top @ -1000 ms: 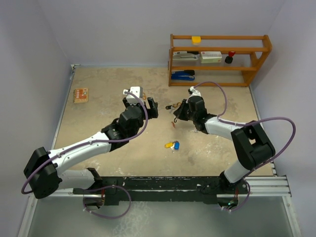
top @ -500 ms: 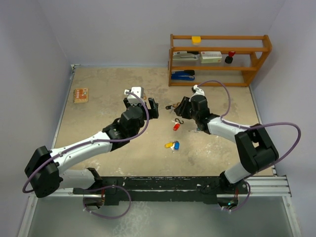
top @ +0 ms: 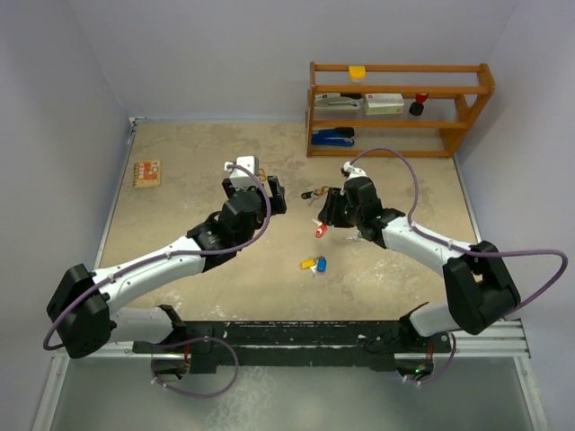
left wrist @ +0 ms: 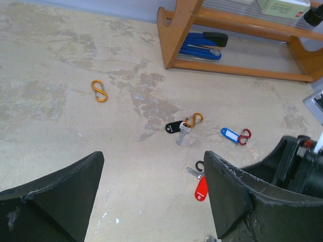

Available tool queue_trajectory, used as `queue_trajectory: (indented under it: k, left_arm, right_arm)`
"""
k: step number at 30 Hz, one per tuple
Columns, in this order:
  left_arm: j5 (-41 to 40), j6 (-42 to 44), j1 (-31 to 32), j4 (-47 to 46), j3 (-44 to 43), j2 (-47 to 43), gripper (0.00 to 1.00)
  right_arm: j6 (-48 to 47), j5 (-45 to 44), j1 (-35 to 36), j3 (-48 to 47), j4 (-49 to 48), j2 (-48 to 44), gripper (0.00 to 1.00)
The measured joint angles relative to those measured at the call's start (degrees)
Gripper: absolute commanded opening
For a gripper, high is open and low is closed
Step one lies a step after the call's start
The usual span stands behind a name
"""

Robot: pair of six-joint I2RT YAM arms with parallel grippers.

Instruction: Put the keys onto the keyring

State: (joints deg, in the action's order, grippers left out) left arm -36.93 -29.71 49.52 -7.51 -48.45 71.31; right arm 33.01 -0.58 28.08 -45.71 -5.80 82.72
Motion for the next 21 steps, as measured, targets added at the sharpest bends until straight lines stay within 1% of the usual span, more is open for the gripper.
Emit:
queue_trajectory:
  k: [3,8,17,21]
  left_arm:
    - [-0.1,-1.1,-0.6,1.0,-0.1,0.2,0.77]
    - [-0.1,-2.7,-1.6,2.6,-0.1,0.2,0.77]
    - [-0.1,-2.9,-2.1,3.0,-0.1,0.2,0.77]
    - [0.0,-3.7,-2.3,3.0,-0.1,0.2,0.77]
  right_arm:
    - [-1.8,0.4,2.9,0.4,3.2,-1.8,0.48]
    - [-4.7,2.8,6.0,2.1,3.9,-3.6,0.48]
    - [-6.8,6.3,9.0,5.8,3.2,1.9,0.46]
    - [-7.1,7.3,9.8,6.4,2.4,2.4,0.44]
